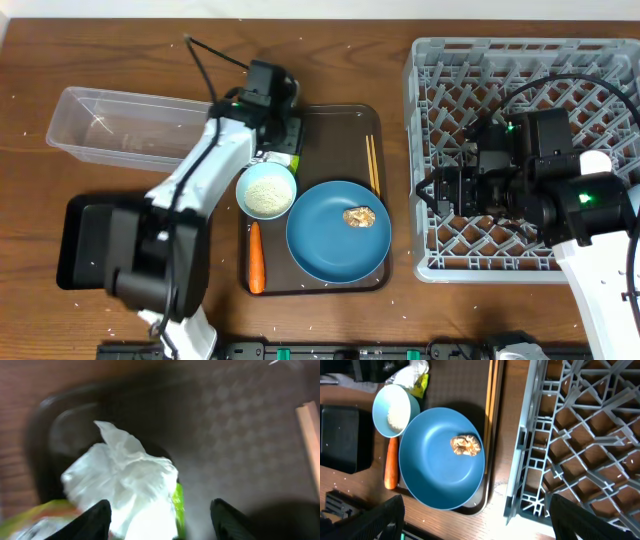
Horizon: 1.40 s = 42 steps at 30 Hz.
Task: Sort waste into correct bins and load items into the dishwasher rack
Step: 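Carry the tissue left and drop it into the clear bin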
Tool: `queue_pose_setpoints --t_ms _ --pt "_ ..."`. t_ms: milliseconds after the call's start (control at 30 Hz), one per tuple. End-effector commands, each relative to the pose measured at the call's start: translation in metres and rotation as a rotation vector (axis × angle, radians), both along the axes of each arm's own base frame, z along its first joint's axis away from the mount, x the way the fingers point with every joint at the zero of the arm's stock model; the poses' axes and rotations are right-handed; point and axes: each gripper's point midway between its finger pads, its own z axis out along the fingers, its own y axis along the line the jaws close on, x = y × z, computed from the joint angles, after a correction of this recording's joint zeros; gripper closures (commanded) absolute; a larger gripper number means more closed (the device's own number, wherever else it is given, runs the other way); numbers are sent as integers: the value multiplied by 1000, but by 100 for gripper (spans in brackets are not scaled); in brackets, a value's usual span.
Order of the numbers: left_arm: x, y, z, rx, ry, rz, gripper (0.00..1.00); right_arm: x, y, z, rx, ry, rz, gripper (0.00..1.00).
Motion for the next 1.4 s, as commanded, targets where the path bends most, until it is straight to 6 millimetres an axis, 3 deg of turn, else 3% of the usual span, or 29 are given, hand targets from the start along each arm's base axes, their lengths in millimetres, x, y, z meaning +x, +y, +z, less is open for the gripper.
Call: queue_pose_setpoints --t_ms 0,400,533,667,833,933,1033,1167,1267,1367 --pt "3 1 -15 10 15 -10 34 -3 5 0 8 7 14 14" --pt "-11 -6 -61 41 125 -33 39 -3 5 0 9 5 13 16" --pt "-9 -12 -63 41 117 -45 66 -3 5 0 8 6 13 16" --pt "-2 -14 -53 32 89 -45 93 -4 5 0 8 8 13 17" --pt "4 -16 -15 8 19 -40 94 -4 5 0 8 8 14 16" --pt "5 -13 25 -5 -59 -26 94 -4 5 0 8 8 14 16" --pt "4 10 67 53 -151 31 94 -4 5 0 8 8 14 16" --pt "-1 64 111 166 -241 166 94 -4 5 0 8 8 14 16" --pt "0 104 117 199 -245 267 94 -4 5 0 8 8 14 16" --pt "2 139 99 193 -195 393 94 -3 5 0 9 4 13 15"
